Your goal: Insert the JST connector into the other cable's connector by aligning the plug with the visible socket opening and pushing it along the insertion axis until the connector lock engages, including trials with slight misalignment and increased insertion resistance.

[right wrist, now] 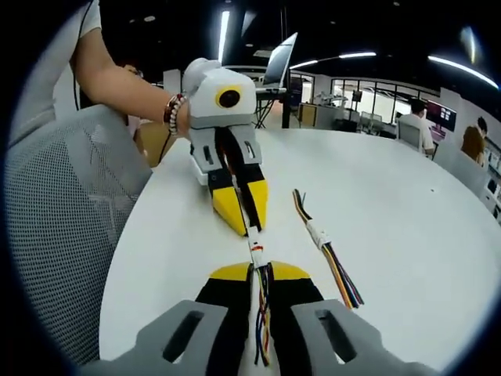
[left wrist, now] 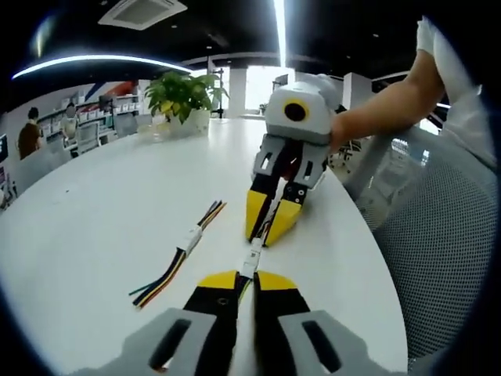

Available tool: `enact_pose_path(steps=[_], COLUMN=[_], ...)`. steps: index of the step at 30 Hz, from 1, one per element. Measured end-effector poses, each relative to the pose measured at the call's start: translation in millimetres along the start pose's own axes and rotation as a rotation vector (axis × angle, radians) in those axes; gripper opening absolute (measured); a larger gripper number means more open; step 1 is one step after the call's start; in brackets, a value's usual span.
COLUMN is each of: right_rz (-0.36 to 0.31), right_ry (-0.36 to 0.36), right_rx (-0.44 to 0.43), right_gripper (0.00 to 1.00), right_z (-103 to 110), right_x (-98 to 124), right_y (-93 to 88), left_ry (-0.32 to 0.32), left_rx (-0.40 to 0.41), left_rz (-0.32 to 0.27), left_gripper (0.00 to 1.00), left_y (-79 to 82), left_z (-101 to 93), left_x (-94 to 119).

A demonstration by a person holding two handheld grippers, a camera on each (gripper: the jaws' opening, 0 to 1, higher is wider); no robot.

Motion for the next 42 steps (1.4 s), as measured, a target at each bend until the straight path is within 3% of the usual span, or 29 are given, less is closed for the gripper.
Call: enact_pose_path(steps=[3,6,9,20,42], right_rz=[-0.004,0.033,0.040,0.013,0.070], right_ry=[0.005,0.012,0.014,-0.001,-0.005], right_rx=[-0.013,0.004,0.011,-0.004,-0.035], right_gripper=[0.05,0.04,0.04,0.03,0.03], right_z=[0.0,-1.4,-3.2,-8.9,-9.1], right_x=[0.0,0.6,3.7,10.9,5.7], right_y=[0.1,2.7,6.6,18.8,14.8], left_ry=[0.000,0.008,0.000,0.043,0.061], left_rx=[0.020,-0.008,0.006,-0.029,-0.111], left_rz=[0.007,0.081,0.060,0.069,0.102], left_gripper=[0.00,0.00,0.00,0.00,0.00], left_y=[0.7,3.9,9.5,18.2,25.0], left_z=[1.0,0.5,-1.1,0.8,-5.9], left_x=[-0.3,0.8,0.2,7.4,4.9])
Point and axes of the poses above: the point that each gripper's makers call its tool centre point, and the gripper's own axes: x roughly backward along the fingers, z roughly to its left, y roughly out of its top, the point moved 7 cm from there along x, roughly backward along the fingers, and after that the axes turned 11 degrees about x, right-handed, at the moved point
